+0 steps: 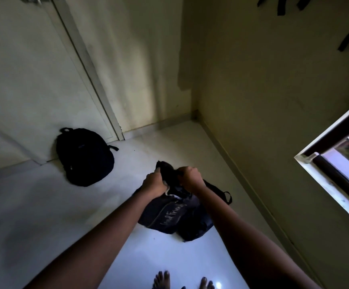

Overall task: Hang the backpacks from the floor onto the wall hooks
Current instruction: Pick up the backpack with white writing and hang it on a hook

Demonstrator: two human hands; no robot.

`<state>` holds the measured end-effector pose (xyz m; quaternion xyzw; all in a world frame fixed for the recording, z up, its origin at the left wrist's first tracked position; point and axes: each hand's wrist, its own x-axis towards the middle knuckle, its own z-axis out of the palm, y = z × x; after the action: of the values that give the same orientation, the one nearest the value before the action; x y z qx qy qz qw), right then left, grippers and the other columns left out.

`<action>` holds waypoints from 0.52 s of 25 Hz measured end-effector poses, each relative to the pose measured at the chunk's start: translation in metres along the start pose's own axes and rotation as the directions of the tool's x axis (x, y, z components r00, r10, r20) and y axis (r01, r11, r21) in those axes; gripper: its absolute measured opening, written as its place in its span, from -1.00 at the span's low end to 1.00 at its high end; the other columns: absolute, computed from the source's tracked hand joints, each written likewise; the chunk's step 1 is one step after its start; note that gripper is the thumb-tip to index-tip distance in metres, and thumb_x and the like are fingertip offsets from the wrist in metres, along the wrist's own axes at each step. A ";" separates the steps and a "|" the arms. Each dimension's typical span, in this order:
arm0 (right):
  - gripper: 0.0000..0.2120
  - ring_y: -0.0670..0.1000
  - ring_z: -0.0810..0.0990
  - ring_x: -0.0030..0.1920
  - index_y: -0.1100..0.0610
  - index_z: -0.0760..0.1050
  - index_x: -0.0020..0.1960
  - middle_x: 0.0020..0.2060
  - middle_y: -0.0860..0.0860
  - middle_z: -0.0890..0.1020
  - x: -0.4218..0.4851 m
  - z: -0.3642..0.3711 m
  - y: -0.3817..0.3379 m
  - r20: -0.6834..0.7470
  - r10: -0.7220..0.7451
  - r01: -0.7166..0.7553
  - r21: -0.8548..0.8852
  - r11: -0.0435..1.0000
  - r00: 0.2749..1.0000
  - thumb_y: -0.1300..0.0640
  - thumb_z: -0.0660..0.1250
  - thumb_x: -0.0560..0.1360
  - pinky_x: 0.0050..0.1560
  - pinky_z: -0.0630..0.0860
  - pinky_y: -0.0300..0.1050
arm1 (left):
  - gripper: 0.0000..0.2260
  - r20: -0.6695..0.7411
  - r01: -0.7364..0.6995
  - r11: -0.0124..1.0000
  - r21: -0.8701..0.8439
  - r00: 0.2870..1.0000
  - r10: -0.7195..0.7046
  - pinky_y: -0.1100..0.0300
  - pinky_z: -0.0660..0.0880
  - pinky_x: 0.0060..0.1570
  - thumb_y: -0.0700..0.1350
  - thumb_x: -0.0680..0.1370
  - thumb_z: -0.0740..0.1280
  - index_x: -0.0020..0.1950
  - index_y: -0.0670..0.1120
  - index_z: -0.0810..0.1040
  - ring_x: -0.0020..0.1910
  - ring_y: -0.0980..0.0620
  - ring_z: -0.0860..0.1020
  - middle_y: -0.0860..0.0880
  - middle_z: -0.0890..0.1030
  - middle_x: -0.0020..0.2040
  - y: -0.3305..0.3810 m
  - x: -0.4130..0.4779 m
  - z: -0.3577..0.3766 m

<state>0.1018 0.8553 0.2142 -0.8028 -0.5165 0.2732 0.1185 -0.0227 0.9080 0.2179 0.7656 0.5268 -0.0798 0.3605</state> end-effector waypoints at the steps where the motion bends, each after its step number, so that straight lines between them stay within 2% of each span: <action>1: -0.74 0.23 0.60 0.02 0.31 0.53 0.09 0.02 0.27 0.64 -0.001 0.006 -0.005 0.021 -0.040 0.039 0.004 0.999 0.999 0.21 0.16 0.54 -0.04 0.48 0.00 | -0.39 -0.042 -0.041 0.999 0.000 0.998 0.041 0.03 0.40 0.28 -0.18 0.48 0.31 0.49 -0.12 0.16 0.33 -0.20 0.41 -0.23 0.42 0.35 -0.004 -0.004 -0.003; 3: -0.75 0.23 0.60 0.02 0.30 0.55 0.08 0.02 0.26 0.64 -0.002 0.010 -0.015 0.036 -0.116 0.115 0.035 0.993 0.993 0.19 0.20 0.52 -0.05 0.46 -0.01 | -0.42 -0.160 -0.155 0.987 0.040 0.974 0.160 -0.01 0.39 0.28 -0.17 0.47 0.34 0.45 -0.05 0.24 0.33 -0.17 0.38 -0.17 0.41 0.34 -0.016 -0.010 -0.012; 5: -0.77 0.22 0.60 0.03 0.28 0.56 0.07 0.01 0.25 0.65 -0.002 0.001 -0.025 0.012 -0.172 0.171 0.094 0.981 0.985 0.21 0.24 0.49 -0.04 0.44 -0.01 | -0.53 -0.276 -0.238 0.961 0.142 0.923 0.269 -0.02 0.41 0.19 -0.10 0.45 0.37 0.35 0.03 0.40 0.27 -0.13 0.38 -0.09 0.43 0.25 -0.026 -0.011 -0.024; 8: -0.78 0.18 0.60 0.04 0.28 0.56 0.09 0.03 0.24 0.65 -0.004 -0.024 -0.047 -0.042 -0.242 0.246 0.136 0.960 0.969 0.25 0.25 0.49 -0.04 0.41 -0.06 | -0.65 -0.307 -0.329 0.927 0.179 0.877 0.370 0.03 0.32 0.17 -0.02 0.46 0.36 0.24 0.02 0.52 0.23 -0.11 0.36 -0.04 0.47 0.22 -0.022 -0.008 -0.047; 10: -0.78 0.16 0.61 0.01 0.25 0.57 0.10 0.03 0.20 0.66 -0.004 -0.044 -0.064 -0.115 -0.284 0.298 0.134 0.945 0.952 0.24 0.26 0.50 -0.11 0.37 -0.11 | -0.71 -0.367 -0.422 0.887 0.185 0.808 0.461 0.05 0.31 0.17 -0.08 0.48 0.35 0.19 -0.05 0.57 0.24 -0.11 0.40 -0.04 0.55 0.21 -0.017 -0.003 -0.069; 11: -0.78 0.12 0.61 -0.04 0.23 0.58 0.10 0.01 0.17 0.67 -0.002 -0.056 -0.071 -0.154 -0.295 0.316 0.136 0.939 0.943 0.23 0.27 0.50 -0.16 0.34 -0.16 | -0.74 -0.374 -0.488 0.855 0.174 0.771 0.516 0.06 0.35 0.15 -0.14 0.48 0.34 0.16 -0.10 0.59 0.21 -0.13 0.46 -0.08 0.60 0.17 -0.015 0.000 -0.084; 13: -0.79 -0.10 0.58 -0.28 0.19 0.60 0.09 -0.10 0.12 0.69 0.002 -0.075 -0.082 -0.207 -0.272 0.311 0.186 0.932 0.940 0.19 0.30 0.50 -0.30 0.35 -0.30 | -0.80 -0.330 -0.579 0.814 0.040 0.762 0.558 0.10 0.46 0.06 -0.25 0.49 0.33 0.10 -0.20 0.62 0.09 -0.11 0.58 -0.17 0.66 0.06 -0.010 0.003 -0.116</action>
<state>0.0818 0.8997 0.3141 -0.7204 -0.5848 0.2345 0.2899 -0.0599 0.9864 0.2961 0.8793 0.3244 0.1781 0.3000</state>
